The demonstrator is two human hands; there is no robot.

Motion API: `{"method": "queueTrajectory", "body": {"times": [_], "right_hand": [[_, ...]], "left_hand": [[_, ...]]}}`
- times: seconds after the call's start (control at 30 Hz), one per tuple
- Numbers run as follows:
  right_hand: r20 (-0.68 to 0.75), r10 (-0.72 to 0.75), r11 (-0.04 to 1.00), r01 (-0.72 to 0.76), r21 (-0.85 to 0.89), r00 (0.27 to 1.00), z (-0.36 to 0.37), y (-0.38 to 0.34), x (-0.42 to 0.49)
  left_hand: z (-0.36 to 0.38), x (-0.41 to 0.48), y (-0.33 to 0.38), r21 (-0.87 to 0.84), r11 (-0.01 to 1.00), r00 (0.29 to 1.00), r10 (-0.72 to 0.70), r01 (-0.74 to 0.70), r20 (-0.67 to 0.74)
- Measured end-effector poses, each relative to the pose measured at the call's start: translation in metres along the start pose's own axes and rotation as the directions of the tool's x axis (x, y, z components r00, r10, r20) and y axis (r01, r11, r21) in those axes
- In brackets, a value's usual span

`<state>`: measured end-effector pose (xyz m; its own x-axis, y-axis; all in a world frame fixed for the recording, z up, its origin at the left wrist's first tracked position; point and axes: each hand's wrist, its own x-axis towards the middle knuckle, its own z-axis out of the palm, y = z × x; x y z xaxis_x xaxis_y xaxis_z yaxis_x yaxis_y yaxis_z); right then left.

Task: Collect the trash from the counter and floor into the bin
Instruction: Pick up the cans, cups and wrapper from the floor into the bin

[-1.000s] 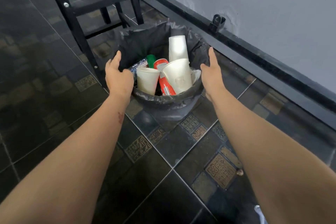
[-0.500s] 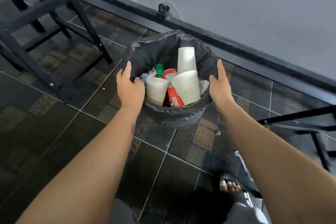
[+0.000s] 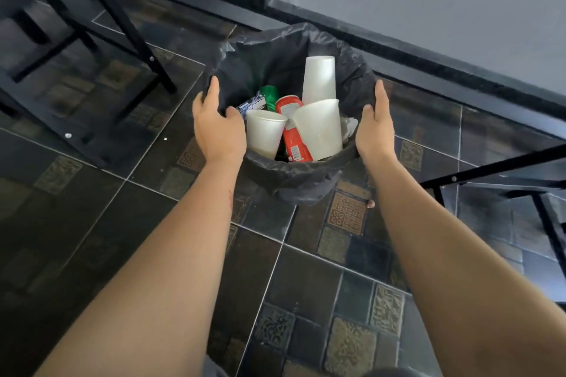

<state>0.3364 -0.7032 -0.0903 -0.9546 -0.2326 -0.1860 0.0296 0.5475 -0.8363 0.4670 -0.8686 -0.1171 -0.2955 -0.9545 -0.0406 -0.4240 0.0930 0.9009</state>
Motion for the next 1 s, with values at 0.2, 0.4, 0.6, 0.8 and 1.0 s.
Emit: {"method": "queueTrajectory", "body": {"times": [0.2, 0.4, 0.6, 0.8, 1.0], "right_hand": [[-0.006, -0.031, 0.995, 0.031, 0.093, 1.000, 0.000, 0.009, 0.000], [0.031, -0.023, 0.990, 0.019, 0.140, 0.999, -0.011, 0.023, -0.011], [0.137, -0.079, 0.988, 0.059, 0.145, 0.987, -0.034, 0.035, -0.007], [0.035, -0.082, 0.983, 0.075, 0.166, 0.996, -0.055, 0.101, 0.009], [0.107, 0.065, 0.902, -0.013, -0.431, 0.992, -0.057, 0.202, 0.003]], "left_hand": [[0.003, -0.003, -0.005, -0.101, 0.995, 1.000, -0.011, 0.011, 0.001], [-0.001, -0.025, -0.006, -0.212, 0.977, 0.998, -0.041, 0.028, -0.057], [0.004, -0.049, 0.000, -0.023, 0.999, 0.997, -0.039, 0.038, -0.065], [0.011, -0.076, 0.002, 0.545, 0.783, 0.919, 0.390, -0.299, -0.055], [0.019, -0.085, 0.002, 0.646, 0.632, 0.875, 0.469, -0.428, 0.122]]}}
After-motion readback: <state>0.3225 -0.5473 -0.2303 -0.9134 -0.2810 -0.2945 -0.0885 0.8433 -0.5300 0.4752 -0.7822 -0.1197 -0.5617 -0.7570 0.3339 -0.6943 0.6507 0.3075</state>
